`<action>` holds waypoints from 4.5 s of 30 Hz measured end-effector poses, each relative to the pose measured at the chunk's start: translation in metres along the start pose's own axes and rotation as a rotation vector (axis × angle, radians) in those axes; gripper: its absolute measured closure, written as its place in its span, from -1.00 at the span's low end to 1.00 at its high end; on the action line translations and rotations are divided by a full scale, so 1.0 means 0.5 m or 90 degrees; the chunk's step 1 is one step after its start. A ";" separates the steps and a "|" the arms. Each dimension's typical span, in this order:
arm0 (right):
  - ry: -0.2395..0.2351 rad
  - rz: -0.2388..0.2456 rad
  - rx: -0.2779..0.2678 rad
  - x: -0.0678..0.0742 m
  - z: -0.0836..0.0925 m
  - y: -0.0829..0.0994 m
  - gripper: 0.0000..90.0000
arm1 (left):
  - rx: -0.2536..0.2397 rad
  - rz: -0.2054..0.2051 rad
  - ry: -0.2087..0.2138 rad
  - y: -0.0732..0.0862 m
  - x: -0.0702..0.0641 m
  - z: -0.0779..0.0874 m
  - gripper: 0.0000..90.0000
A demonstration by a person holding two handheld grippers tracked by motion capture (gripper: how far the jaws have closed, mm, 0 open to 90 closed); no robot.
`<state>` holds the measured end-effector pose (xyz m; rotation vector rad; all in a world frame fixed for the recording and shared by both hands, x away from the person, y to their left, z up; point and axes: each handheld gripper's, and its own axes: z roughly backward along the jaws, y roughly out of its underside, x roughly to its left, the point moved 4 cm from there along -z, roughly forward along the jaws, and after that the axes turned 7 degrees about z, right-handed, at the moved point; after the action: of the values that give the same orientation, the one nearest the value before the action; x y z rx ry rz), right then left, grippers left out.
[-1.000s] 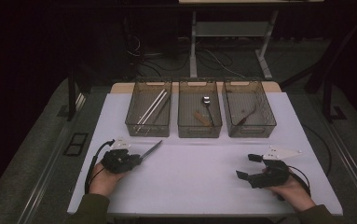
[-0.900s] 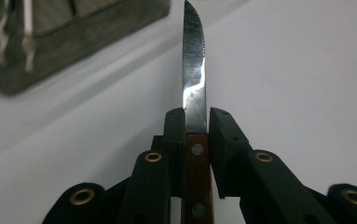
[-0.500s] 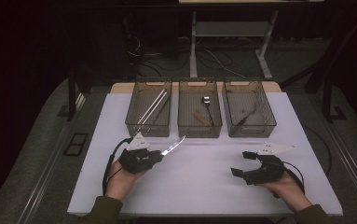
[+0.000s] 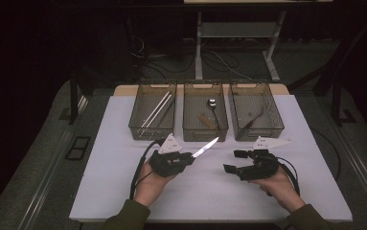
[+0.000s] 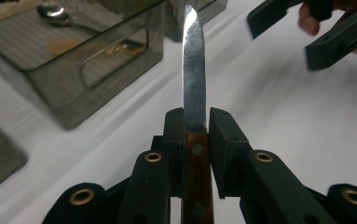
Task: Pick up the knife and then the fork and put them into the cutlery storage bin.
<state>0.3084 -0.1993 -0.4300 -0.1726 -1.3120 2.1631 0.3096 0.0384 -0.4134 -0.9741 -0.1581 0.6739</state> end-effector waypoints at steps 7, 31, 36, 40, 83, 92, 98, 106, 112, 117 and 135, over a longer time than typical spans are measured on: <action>-0.025 -0.039 -0.026 -0.012 -0.015 -0.016 -0.14 | -0.012 -0.016 0.018 -0.020 -0.031 -0.032 0.70; -0.098 -0.081 -0.104 -0.006 -0.029 -0.047 0.70 | -0.022 -0.039 0.014 -0.027 -0.055 -0.057 0.70; -0.098 -0.078 -0.111 -0.003 -0.028 -0.058 0.79 | -0.024 -0.039 0.017 -0.027 -0.057 -0.058 0.70; -0.105 -0.072 -0.114 0.003 -0.029 -0.065 0.86 | -0.030 -0.037 0.019 -0.027 -0.055 -0.058 0.70; 0.179 -0.022 -0.167 -0.180 0.269 -0.193 0.98 | -0.056 0.034 0.014 0.140 0.084 0.097 -0.78; 0.277 -0.006 -0.083 -0.251 0.287 -0.213 0.98 | -0.039 0.038 0.021 0.146 0.079 0.089 -1.00; 0.287 -0.014 0.003 -0.290 0.258 -0.197 0.98 | -0.037 0.042 0.024 0.146 0.080 0.089 -1.00; 0.276 -0.014 0.106 -0.327 0.194 -0.166 0.98 | -0.039 0.040 0.026 0.145 0.080 0.091 -1.00; 0.274 -0.019 0.111 -0.346 0.143 -0.151 0.98 | -0.038 0.037 0.028 0.145 0.079 0.091 -1.00; 0.280 -0.021 0.101 -0.362 0.104 -0.150 0.98 | -0.040 0.035 0.029 0.144 0.078 0.093 -1.00; 0.255 -0.037 0.098 -0.365 0.040 -0.126 0.12 | -0.019 0.012 0.022 0.147 0.077 0.088 -1.00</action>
<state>0.4755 -0.2938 -0.4015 -0.4728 -0.9104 2.0353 0.2882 0.1204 -0.4542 -1.0170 -0.1287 0.6731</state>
